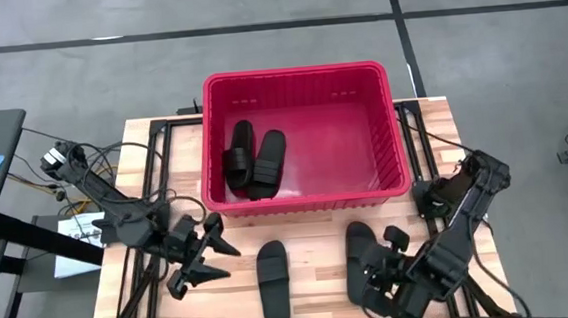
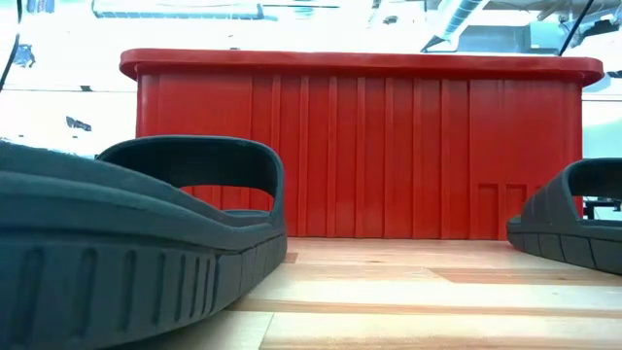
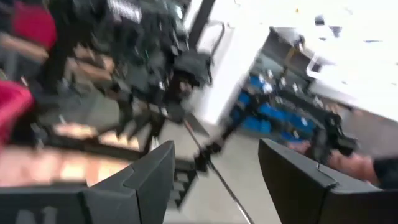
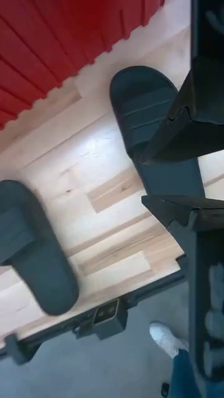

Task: Pick and place slides into bin
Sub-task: Put the black slide into the red bin

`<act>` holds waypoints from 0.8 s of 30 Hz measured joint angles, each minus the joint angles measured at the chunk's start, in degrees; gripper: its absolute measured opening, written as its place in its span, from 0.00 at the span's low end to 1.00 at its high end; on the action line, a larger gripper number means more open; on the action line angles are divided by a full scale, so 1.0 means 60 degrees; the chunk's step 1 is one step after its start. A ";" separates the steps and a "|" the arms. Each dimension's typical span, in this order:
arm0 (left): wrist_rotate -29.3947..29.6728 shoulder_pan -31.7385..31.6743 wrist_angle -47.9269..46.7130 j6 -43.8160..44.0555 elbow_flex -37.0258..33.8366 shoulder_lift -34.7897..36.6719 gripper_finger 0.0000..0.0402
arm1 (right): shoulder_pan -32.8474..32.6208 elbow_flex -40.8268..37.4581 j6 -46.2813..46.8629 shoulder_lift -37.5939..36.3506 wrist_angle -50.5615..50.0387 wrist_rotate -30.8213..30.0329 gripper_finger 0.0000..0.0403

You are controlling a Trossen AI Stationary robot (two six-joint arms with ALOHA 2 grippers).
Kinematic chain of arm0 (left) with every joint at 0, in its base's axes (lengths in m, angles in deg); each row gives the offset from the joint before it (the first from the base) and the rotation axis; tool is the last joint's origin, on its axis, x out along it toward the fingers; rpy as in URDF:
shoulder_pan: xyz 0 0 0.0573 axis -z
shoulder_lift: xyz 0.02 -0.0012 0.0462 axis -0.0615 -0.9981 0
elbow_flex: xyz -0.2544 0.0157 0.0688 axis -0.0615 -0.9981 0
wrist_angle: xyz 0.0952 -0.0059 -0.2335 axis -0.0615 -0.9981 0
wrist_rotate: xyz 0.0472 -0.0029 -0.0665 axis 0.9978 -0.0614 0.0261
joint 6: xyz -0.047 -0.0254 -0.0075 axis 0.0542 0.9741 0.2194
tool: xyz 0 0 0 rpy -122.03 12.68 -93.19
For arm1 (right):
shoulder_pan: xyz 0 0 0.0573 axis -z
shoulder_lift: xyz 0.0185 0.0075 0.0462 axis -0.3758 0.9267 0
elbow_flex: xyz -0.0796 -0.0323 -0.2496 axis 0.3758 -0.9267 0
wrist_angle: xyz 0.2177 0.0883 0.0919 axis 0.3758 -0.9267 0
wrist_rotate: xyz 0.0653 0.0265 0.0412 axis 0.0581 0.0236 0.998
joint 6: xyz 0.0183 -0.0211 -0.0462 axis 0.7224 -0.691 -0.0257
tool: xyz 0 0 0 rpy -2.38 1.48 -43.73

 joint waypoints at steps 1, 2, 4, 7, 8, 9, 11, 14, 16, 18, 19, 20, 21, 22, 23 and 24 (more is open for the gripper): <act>-0.0329 -0.0109 -0.0369 0.0190 0.0000 0.0028 0.55 | 0.0000 0.0000 0.0005 0.0094 -0.0008 0.0039 0.20; -0.0641 -0.0192 -0.0851 0.0280 0.0000 0.0106 0.55 | 0.0000 0.0000 -0.0001 0.0194 -0.0028 0.0139 0.20; -0.1091 -0.0326 -0.2043 0.0385 0.0044 0.0313 0.55 | 0.0000 0.0000 -0.0009 0.0348 -0.0166 0.0474 0.20; -0.1175 -0.0349 -0.4299 0.0971 0.0464 0.0364 0.55 | -0.0001 0.0000 -0.0012 0.0375 -0.0406 0.0912 0.20; -0.1175 -0.0329 -0.4969 0.1083 0.0651 0.0345 0.55 | -0.0002 0.0000 -0.0011 0.0373 -0.0410 0.0949 0.20; -0.1167 -0.0299 -0.5451 0.1210 0.0886 0.0259 0.55 | -0.0004 0.0000 -0.0016 0.0371 -0.0421 0.0944 0.20; -0.1058 -0.0222 -0.6238 0.1409 0.1406 0.0019 0.54 | -0.0004 0.0000 -0.0091 0.0365 -0.0535 0.0945 0.20; -0.0806 -0.0019 -0.7285 0.1423 0.2188 -0.0565 0.52 | -0.0088 0.0000 -0.0325 0.0342 -0.0972 0.0938 0.20; -0.0660 0.0008 -0.7884 0.1430 0.2649 -0.1062 0.50 | -0.0188 0.0000 -0.0480 0.0342 -0.1229 0.0944 0.20; -0.0692 0.0000 -0.8346 0.1447 0.3109 -0.1631 0.48 | -0.0276 0.0000 -0.0575 0.0342 -0.1299 0.0945 0.20; -0.0701 -0.0007 -0.8636 0.1461 0.3326 -0.1911 0.47 | -0.0315 0.0000 -0.0615 0.0345 -0.1302 0.0949 0.20; -0.0746 -0.0008 -0.8893 0.1466 0.3552 -0.2216 0.46 | -0.0360 0.0000 -0.0646 0.0349 -0.1316 0.0948 0.20; -0.0870 -0.0011 -0.9072 0.1466 0.3765 -0.2530 0.46 | -0.0429 0.0000 -0.0736 0.0349 -0.1358 0.0948 0.20; -0.1001 -0.0011 -0.9254 0.1470 0.3969 -0.2862 0.45 | -0.0486 0.0000 -0.0829 0.0349 -0.1364 0.0942 0.20; -0.1126 -0.0011 -0.9477 0.1470 0.4159 -0.3181 0.45 | -0.0555 0.0000 -0.0867 0.0349 -0.1377 0.0938 0.20; -0.1280 -0.0007 -0.9704 0.1474 0.4378 -0.3515 0.44 | -0.0639 0.0000 -0.0913 0.0352 -0.1446 0.0944 0.20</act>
